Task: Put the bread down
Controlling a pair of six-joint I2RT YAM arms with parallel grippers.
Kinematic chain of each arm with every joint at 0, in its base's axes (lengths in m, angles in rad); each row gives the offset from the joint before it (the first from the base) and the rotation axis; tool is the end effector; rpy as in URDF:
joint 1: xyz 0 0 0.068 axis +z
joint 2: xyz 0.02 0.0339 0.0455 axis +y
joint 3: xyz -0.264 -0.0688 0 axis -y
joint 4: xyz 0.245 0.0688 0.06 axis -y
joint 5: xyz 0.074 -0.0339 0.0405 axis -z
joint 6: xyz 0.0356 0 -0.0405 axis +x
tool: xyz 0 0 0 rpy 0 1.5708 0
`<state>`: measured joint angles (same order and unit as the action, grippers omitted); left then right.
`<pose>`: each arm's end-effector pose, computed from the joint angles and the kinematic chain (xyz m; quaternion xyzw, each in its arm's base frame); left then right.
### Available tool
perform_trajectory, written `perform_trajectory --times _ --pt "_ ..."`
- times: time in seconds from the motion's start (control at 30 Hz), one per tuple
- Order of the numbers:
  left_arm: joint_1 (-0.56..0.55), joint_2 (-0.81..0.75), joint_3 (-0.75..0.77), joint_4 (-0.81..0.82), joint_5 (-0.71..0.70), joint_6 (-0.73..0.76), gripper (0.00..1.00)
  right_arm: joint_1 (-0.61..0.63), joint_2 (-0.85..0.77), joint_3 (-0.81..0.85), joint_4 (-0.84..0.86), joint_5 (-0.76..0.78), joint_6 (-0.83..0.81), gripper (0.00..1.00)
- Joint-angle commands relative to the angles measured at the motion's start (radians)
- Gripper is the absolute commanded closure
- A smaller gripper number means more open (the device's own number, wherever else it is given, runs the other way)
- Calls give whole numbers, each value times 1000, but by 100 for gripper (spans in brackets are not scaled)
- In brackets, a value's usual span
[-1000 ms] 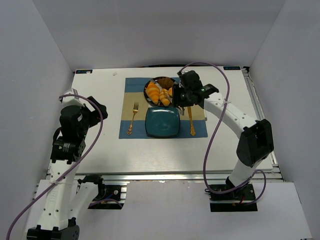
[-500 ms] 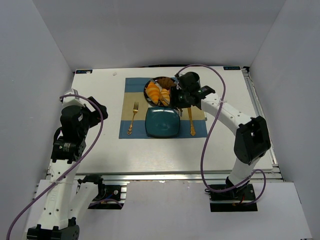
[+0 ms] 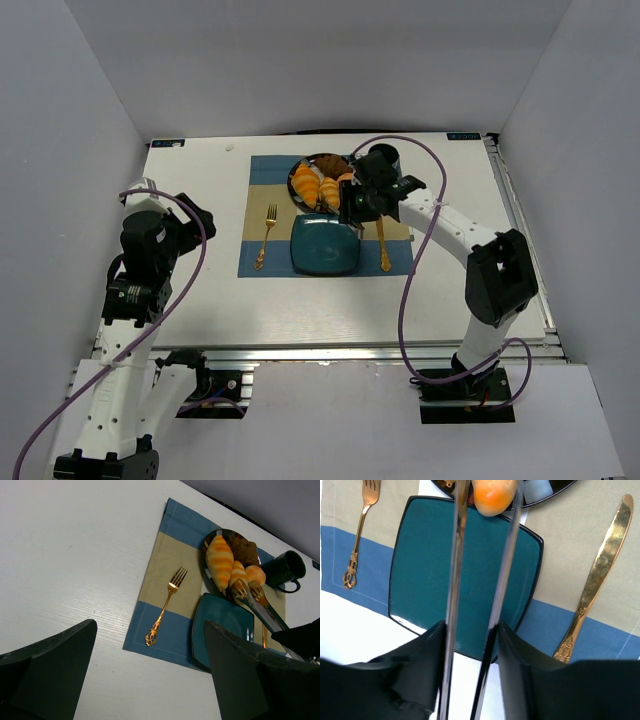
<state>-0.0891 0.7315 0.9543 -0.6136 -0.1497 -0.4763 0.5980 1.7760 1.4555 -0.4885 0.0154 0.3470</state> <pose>0.1501 -0.0081 0.3609 -0.2002 0.8051 -0.0951 0.5501 0.3316 0.2252 0.2724 -0.1134 0.9214 0.1628 0.3343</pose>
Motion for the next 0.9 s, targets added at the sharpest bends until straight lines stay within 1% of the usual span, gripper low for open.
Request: perform_trajectory --times 0.0,0.03,0.07,0.2,0.33,0.53,0.7,0.8,0.87 --pt "-3 -1 -5 8 -10 1 2 6 3 -6 45 -6 4 53" --pt "-3 -1 -5 8 -10 1 2 6 2 -6 47 -6 7 60" --pt "-3 -1 -5 8 -10 1 2 6 2 -6 47 -35 9 62" --pt "-3 0 1 6 -11 2 2 6 -13 6 42 -43 21 66" --pt "-3 5 9 3 -11 7 2 6 -62 35 24 -37 29 71" --pt "-4 8 17 3 -10 7 2 6 -154 52 -27 -20 33 71" --pt "-3 3 18 -2 -11 7 2 20 -263 -21 -45 -20 23 70" --pt "-3 -7 15 -8 -14 5 2 54 -329 -95 -58 -14 20 70" --pt "-3 -15 12 -12 -11 2 2 89 -363 -161 -58 27 26 70"
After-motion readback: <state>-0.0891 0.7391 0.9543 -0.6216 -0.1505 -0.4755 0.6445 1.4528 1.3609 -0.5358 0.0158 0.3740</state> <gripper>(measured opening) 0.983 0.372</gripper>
